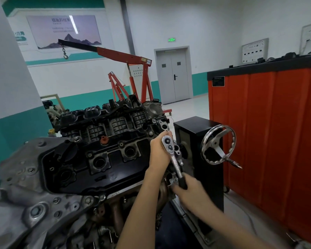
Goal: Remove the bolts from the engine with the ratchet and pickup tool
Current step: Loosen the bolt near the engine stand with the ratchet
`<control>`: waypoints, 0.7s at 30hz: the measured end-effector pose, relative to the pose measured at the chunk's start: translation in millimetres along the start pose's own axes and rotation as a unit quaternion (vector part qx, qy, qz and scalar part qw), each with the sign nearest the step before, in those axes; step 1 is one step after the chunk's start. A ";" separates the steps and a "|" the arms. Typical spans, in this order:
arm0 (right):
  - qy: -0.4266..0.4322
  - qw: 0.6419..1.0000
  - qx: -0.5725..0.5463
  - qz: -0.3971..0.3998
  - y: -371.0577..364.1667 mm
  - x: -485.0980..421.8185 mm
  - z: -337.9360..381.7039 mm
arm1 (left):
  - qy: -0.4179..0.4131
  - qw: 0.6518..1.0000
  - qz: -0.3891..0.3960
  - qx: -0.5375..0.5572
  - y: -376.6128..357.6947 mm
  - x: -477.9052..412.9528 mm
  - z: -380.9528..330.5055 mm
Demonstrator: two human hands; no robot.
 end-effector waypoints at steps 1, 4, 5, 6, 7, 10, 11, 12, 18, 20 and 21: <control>0.000 0.999 -0.039 0.006 -12.9 1.1 -0.7 | 0.003 1.000 -0.004 0.013 -0.9 -0.5 -0.1; -0.007 1.000 -0.002 0.017 -16.0 -3.8 1.0 | 0.002 1.000 0.014 0.015 1.6 -2.4 -1.0; -0.004 0.998 0.053 0.019 -3.7 -6.9 2.8 | -0.003 1.000 0.027 0.004 3.6 -1.6 -2.5; 0.000 0.993 0.117 0.028 12.3 -10.8 5.9 | -0.004 0.999 0.041 -0.008 5.4 -1.2 -3.3; 0.004 0.983 0.179 0.048 30.8 -15.5 10.3 | 0.000 0.998 0.059 -0.010 6.6 -0.5 -3.7; 0.022 0.912 0.400 0.091 90.2 -35.7 32.8 | 0.000 0.992 0.103 -0.075 7.3 -3.4 -7.2; 0.036 0.872 0.482 0.078 105.3 -42.5 45.8 | 0.002 0.989 0.110 -0.095 7.2 -5.1 -8.8; 0.053 0.836 0.543 0.062 113.5 -48.2 57.7 | 0.003 0.988 0.111 -0.105 7.6 -6.3 -9.4; 0.033 0.927 0.373 0.029 65.0 -30.0 32.3 | 0.019 1.000 0.004 -0.010 19.5 -5.6 1.6; 0.013 0.981 0.191 0.029 32.9 -16.1 12.3 | 0.007 1.000 -0.002 -0.009 12.0 -4.2 -1.4; 0.011 0.993 0.118 0.016 17.4 -11.2 7.1 | -0.001 1.000 0.001 -0.010 7.1 -3.6 -3.1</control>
Point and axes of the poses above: each hand's wrist, its own x-axis away from the middle knuckle, its own y-axis out of the back of the hand, z = x × y, the point moved 7 cm from there along -x, towards the middle knuckle, and after that the axes turned 11 degrees about z, right-handed, at the moved point
